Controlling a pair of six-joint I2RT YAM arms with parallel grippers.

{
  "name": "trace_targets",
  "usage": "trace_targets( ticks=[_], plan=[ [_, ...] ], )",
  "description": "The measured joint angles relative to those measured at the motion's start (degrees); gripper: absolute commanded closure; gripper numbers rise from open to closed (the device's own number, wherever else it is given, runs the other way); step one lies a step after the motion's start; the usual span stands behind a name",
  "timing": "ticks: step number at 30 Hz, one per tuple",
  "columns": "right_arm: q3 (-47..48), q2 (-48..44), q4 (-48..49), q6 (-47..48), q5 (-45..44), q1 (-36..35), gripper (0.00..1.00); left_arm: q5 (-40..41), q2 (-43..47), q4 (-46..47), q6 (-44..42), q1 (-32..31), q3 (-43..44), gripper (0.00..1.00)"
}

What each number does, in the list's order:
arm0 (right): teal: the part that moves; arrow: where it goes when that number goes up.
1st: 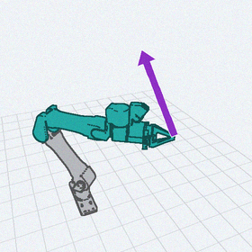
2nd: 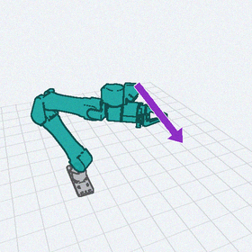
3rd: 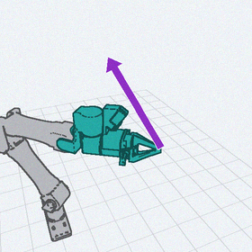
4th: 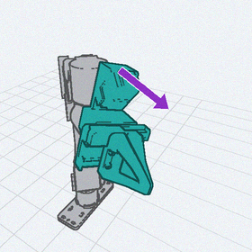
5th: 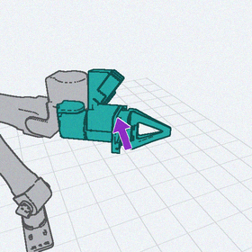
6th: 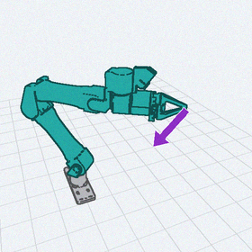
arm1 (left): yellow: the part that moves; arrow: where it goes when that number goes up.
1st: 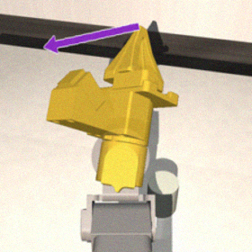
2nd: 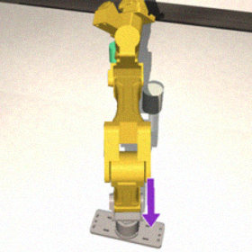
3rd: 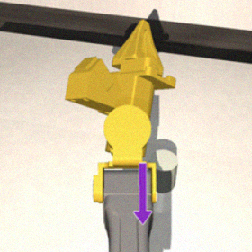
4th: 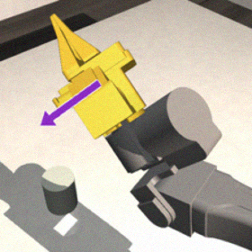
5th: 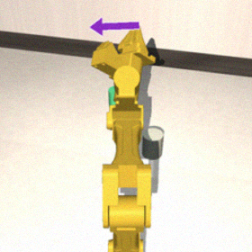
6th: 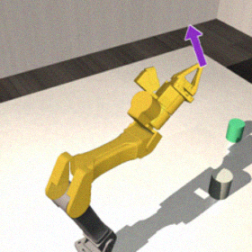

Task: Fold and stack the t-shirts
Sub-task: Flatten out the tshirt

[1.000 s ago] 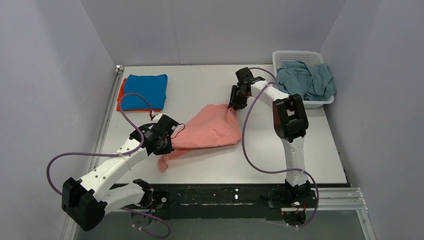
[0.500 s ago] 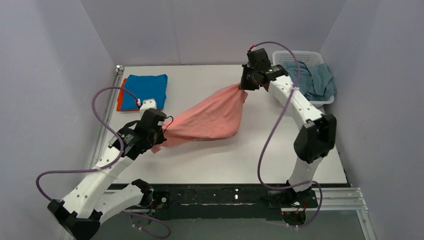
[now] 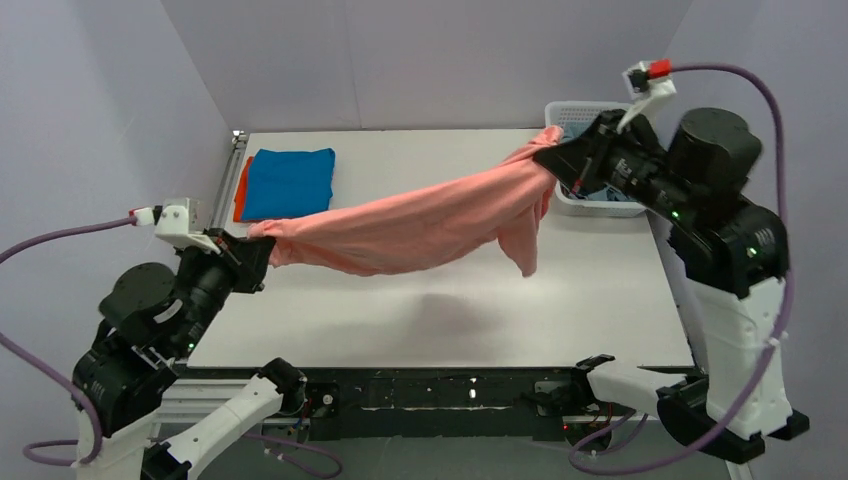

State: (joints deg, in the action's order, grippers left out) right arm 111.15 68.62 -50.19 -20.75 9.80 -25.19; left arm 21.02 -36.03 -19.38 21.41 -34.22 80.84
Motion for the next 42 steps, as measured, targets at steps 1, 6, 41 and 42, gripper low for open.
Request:
trace_targets(
  ticks=[1,6,41,42],
  plan=[
    [0.66,-1.99,-0.72,-0.04,1.36,0.0,0.99,-1.73,0.61,0.07,-0.57,0.0,1.84,1.0],
    [1.22,-11.67,-1.2,-1.27,6.54,-0.02,0.99,-9.14,1.29,-0.55,-2.05,0.0,8.87,1.0],
    [-35.36,16.13,8.66,-6.23,-13.31,7.39,0.14,-7.41,-42.14,-10.16,10.23,19.1,-7.69,0.02],
    [-39.17,12.7,9.09,-6.47,-12.79,7.39,0.14,-8.31,-38.66,-10.6,11.34,19.1,-11.32,0.02]
  ],
)
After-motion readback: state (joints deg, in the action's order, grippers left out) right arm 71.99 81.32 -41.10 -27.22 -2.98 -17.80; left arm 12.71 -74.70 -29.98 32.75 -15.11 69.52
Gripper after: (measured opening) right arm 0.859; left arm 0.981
